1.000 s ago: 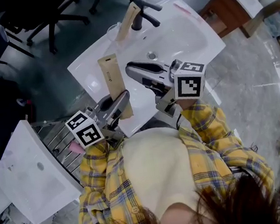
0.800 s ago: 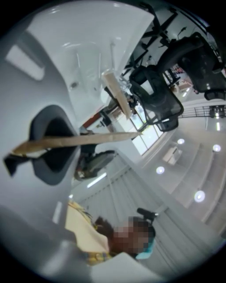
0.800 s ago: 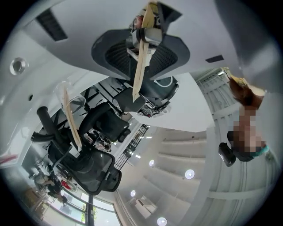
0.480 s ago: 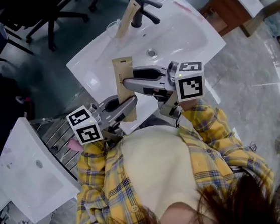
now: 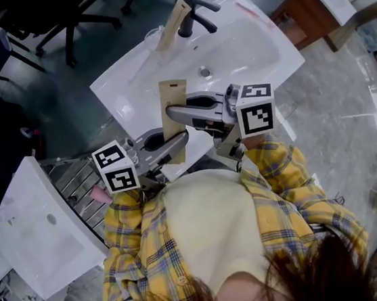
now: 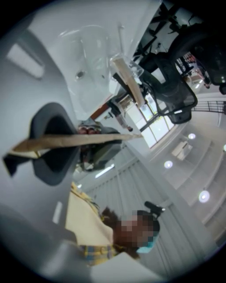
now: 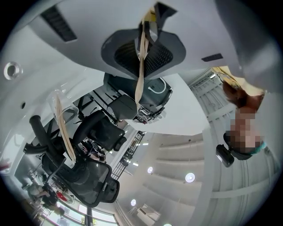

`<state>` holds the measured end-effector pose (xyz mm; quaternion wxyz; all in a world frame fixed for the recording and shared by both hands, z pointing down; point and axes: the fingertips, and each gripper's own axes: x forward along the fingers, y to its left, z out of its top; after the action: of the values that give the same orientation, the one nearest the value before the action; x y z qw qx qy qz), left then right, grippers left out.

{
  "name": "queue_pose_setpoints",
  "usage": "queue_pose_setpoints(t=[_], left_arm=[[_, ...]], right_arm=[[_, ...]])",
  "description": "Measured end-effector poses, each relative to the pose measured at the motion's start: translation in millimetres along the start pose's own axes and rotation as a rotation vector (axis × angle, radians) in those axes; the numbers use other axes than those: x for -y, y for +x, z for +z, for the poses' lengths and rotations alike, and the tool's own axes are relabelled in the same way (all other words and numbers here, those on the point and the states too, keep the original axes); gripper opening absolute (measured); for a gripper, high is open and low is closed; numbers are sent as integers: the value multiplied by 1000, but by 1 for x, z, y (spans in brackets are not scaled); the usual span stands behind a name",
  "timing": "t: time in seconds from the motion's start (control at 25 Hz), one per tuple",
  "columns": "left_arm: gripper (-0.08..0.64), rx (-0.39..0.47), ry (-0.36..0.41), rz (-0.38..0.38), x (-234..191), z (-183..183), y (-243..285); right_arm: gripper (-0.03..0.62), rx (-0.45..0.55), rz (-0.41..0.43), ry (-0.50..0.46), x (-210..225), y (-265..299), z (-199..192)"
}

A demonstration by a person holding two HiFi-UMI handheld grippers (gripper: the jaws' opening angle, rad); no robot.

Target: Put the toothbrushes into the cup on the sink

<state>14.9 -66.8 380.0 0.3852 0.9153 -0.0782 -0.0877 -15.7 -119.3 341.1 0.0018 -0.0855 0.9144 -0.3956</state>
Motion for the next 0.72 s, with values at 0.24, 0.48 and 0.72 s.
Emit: queue_pose_setpoints(t=[0.24, 0.48, 0.72], left_arm=[[51, 92, 75, 75, -5, 11, -10], [87, 199, 131, 171, -16, 24, -27], [91, 213, 249, 297, -22, 47, -29]], right_arm=[[35, 22, -8, -34, -3, 0, 6], [35, 52, -31, -62, 3, -3, 13], [35, 67, -63, -96, 9, -9, 39]])
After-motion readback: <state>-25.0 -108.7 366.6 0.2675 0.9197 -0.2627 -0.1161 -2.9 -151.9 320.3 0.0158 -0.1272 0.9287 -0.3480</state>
